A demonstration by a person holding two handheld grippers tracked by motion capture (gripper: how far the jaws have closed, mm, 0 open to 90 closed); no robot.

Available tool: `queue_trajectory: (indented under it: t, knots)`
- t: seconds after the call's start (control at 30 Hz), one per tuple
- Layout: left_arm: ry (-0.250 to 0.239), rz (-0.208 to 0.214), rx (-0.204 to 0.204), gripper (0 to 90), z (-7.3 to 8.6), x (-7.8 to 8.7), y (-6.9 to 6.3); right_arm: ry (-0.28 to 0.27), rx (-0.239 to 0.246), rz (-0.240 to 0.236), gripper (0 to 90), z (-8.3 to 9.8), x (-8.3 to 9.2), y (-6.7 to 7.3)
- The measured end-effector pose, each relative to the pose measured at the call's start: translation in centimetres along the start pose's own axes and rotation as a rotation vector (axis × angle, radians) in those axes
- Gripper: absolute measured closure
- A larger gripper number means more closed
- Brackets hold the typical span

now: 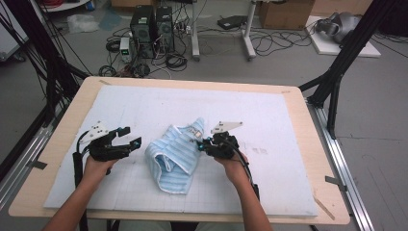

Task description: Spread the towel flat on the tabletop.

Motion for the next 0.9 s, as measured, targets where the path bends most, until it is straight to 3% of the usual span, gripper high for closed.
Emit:
queue_trajectory:
  t: [0.2,0.3,0.33,0.37,0.47,0.53,0.6,0.63,0.67,0.73,0.77,0.8,0.83,0.87,0.9]
  knots:
    - [-0.005,-0.017,-0.018,35.3,-0.2,0.5,0.6,-0.041,0.001,0.020,77.5,-3.2,-2.5,0.6]
    - [-0.004,-0.005,-0.024,39.0,-0.3,0.5,0.4,-0.007,0.044,0.044,76.4,-4.2,-4.9,1.3]
    - [-0.004,-0.005,-0.024,39.0,-0.3,0.5,0.4,-0.007,0.044,0.044,76.4,-4.2,-4.9,1.3]
    - [-0.001,-0.001,-0.029,39.5,-0.4,0.5,0.3,0.031,0.047,0.055,72.8,-4.3,-6.5,1.3]
    - [0.002,0.007,-0.021,39.4,-0.4,0.5,0.3,0.049,0.027,0.075,58.3,-4.0,-7.4,1.2]
    - [0.009,0.019,-0.011,38.2,-0.4,0.4,0.2,0.008,-0.015,0.075,48.8,-4.0,-6.7,0.8]
    - [0.016,0.026,-0.003,37.3,-0.3,0.3,0.2,-0.022,-0.037,0.076,47.7,-4.1,-6.1,0.6]
    - [0.022,0.024,-0.007,36.6,-0.3,0.3,0.1,-0.074,-0.061,0.086,44.6,-4.0,-4.5,0.1]
    - [0.022,0.024,-0.007,36.2,-0.3,0.3,0.1,-0.086,-0.065,0.101,44.8,-3.9,-3.7,-0.1]
    - [0.021,0.024,-0.005,36.0,-0.3,0.3,0.1,-0.085,-0.059,0.122,44.8,-3.7,-2.9,-0.4]
    - [0.020,0.023,-0.004,36.0,-0.3,0.3,0.1,-0.076,-0.070,0.159,45.5,-3.0,-1.6,-1.0]
    - [0.020,0.023,-0.006,36.0,-0.3,0.3,0.1,-0.076,-0.070,0.159,45.5,-3.0,-1.6,-1.0]
    - [0.020,0.023,-0.007,36.0,-0.4,0.3,0.0,-0.066,-0.075,0.199,47.1,-2.0,-0.6,-1.5]
    - [0.020,0.023,-0.007,36.0,-0.4,0.3,0.0,-0.066,-0.075,0.199,47.1,-2.0,-0.6,-1.5]
    - [0.019,0.026,-0.008,36.0,-0.4,0.3,0.0,-0.026,-0.086,0.216,48.4,-1.0,0.0,-1.9]
Point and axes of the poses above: each handheld gripper's, and its own axes: x roughly backward along the jaws, z roughly out of its underside, y roughly to its left, the point moved 1 cm from there along -x, roughly forward along the jaws, and after that the axes turned 7 degrees about -y, right-handed, at the moved point
